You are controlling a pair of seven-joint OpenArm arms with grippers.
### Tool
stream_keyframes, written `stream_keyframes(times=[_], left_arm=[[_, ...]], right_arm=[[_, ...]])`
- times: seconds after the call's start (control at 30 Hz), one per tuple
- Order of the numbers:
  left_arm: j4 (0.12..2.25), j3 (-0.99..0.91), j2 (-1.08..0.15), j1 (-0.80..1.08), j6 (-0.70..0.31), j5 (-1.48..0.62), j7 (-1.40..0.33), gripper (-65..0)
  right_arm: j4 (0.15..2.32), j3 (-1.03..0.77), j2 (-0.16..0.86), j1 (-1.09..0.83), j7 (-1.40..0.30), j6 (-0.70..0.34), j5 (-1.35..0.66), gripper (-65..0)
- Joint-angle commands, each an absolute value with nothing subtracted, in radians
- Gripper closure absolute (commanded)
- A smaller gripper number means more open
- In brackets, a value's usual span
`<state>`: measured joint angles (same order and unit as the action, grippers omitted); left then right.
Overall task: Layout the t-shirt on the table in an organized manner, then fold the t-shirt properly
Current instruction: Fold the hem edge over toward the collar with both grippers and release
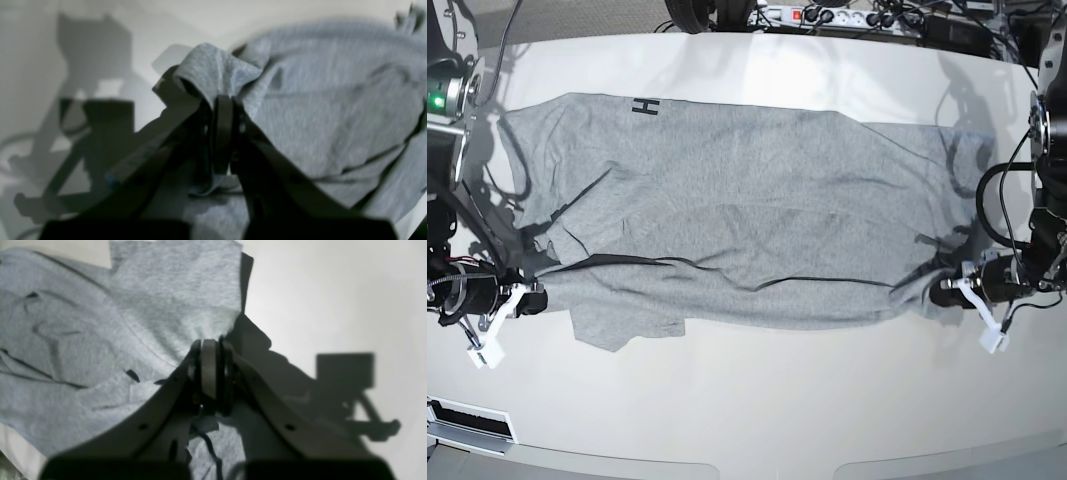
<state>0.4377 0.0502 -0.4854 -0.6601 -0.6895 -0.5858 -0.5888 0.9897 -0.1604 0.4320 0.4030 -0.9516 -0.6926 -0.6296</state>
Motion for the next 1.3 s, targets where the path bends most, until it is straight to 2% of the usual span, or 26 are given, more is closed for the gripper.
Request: stream_keyframes(times=[0.0,0.27,0.87,0.97,1.27], left_arm=[[0.455,0.064,-0.508,-0.693,-0.698,-0.604,-0.573,0.0],[0.485,0.124,-0.575,-0.693,-0.698,-0.613,-0.549,0.0],[0.529,0.124,-0.633,-0.748,-0.698,-0.656,-0.527,0.0],[0.529,0.124,-0.631,-0.743,-0.698,-0.674,-0.593,0.0],[0.529,0.124,-0.633,-0.731,-0.698,-0.945,-0.932,0.0]], right_arm=[[1.016,-0.165,0.457,0.419,-0.937,-0.698,-0.648,0.0],[1.018,-0.165,0.526,0.373,-0.94,-0.698,-0.671,0.0],[1.019,-0.165,0.529,0.43,-0.967,-0.698,-0.777,0.0],[1.019,-0.165,0.529,0.429,-1.039,-0.698,-0.833,0.0],[1.019,-0.164,0.53,0.421,-1.232,-0.698,-0.947,0.0]])
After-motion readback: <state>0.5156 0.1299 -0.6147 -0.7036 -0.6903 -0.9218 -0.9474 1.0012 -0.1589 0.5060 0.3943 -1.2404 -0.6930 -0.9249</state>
